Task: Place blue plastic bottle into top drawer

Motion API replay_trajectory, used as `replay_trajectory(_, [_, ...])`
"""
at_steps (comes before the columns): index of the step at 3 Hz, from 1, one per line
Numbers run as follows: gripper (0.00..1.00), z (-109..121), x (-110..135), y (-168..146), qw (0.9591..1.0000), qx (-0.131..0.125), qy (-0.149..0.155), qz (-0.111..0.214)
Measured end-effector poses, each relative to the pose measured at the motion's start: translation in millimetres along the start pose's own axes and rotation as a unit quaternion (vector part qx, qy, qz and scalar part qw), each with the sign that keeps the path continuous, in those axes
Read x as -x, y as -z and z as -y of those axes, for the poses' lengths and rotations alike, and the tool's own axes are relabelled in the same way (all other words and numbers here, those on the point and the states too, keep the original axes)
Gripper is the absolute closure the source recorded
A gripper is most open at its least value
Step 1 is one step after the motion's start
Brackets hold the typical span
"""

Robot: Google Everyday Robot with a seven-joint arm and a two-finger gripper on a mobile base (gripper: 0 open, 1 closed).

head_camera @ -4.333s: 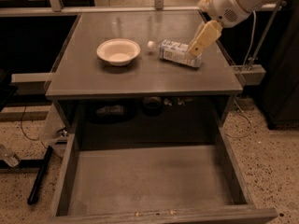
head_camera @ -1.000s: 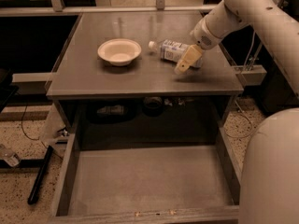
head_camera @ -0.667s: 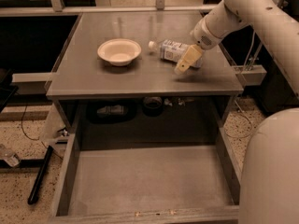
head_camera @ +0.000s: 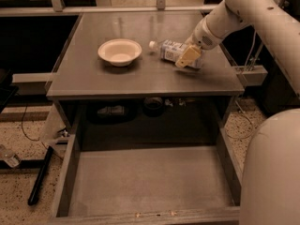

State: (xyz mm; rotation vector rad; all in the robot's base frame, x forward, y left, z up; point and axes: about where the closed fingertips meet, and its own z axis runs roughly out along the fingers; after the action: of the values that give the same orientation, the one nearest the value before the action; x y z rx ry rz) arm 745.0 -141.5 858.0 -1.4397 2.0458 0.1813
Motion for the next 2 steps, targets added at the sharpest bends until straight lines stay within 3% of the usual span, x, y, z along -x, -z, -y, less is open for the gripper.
replay_trajectory(2, [0.88, 0.0, 0.0, -0.1, 1.0000, 0.000, 0.000, 0.000])
